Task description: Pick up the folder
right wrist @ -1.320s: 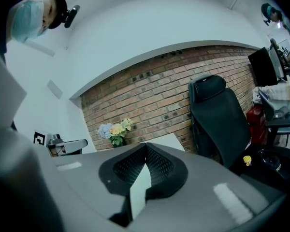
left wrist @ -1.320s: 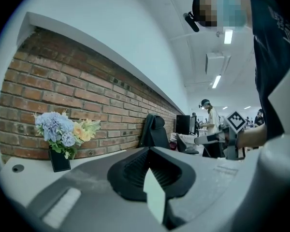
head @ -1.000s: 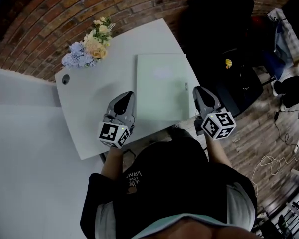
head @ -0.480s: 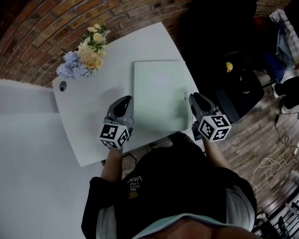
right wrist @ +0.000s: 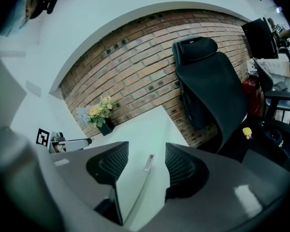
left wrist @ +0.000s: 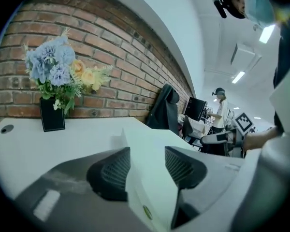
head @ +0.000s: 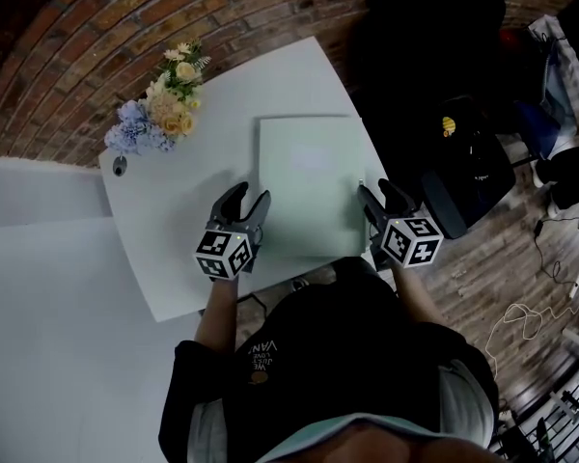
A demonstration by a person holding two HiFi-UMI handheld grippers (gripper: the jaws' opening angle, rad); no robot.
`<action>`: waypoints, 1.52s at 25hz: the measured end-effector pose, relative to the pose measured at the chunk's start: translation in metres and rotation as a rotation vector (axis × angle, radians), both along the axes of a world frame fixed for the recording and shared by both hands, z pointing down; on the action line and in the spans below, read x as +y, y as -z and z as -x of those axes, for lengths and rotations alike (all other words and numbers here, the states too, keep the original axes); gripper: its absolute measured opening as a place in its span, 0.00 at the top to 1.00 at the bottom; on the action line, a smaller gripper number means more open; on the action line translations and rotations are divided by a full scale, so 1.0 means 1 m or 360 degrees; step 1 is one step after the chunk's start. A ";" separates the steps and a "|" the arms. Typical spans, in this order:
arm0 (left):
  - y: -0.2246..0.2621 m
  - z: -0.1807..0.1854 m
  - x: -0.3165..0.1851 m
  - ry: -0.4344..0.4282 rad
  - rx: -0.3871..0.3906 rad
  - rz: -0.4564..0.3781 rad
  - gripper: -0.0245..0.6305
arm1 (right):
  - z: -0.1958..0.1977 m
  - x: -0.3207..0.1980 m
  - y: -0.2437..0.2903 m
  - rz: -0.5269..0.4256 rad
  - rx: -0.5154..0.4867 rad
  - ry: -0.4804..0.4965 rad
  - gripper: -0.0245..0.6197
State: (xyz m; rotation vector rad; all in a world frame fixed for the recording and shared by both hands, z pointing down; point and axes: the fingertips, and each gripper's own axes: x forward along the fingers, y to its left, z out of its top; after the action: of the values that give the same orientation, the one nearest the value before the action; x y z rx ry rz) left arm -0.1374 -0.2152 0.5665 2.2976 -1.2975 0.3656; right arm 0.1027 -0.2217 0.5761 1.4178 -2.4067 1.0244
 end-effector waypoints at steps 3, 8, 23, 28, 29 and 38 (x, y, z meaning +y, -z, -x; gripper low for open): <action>-0.011 -0.001 0.001 0.0007 0.0040 0.0086 0.56 | 0.001 0.000 -0.009 0.0058 -0.0014 0.0004 0.56; -0.028 -0.005 0.002 0.0022 0.0094 0.0219 0.42 | 0.005 0.002 -0.020 0.0123 -0.0031 0.0046 0.53; -0.070 -0.021 0.009 -0.0034 0.0241 0.0611 0.32 | 0.033 0.013 -0.055 0.0410 -0.0135 0.0265 0.37; -0.075 -0.022 0.006 -0.0030 0.0281 0.0646 0.32 | 0.038 0.013 -0.061 0.0462 -0.0152 0.0293 0.37; -0.076 -0.023 0.006 -0.0032 0.0284 0.0651 0.32 | 0.039 0.013 -0.062 0.0471 -0.0162 0.0294 0.37; -0.081 -0.029 0.006 -0.0043 0.0347 0.0715 0.32 | 0.037 0.012 -0.067 0.0507 -0.0196 0.0305 0.37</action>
State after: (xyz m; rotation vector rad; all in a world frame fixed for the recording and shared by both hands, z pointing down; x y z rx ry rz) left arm -0.1082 -0.2092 0.6473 1.9160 -0.9631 0.3611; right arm 0.0655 -0.2101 0.6433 1.0253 -2.2727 1.4018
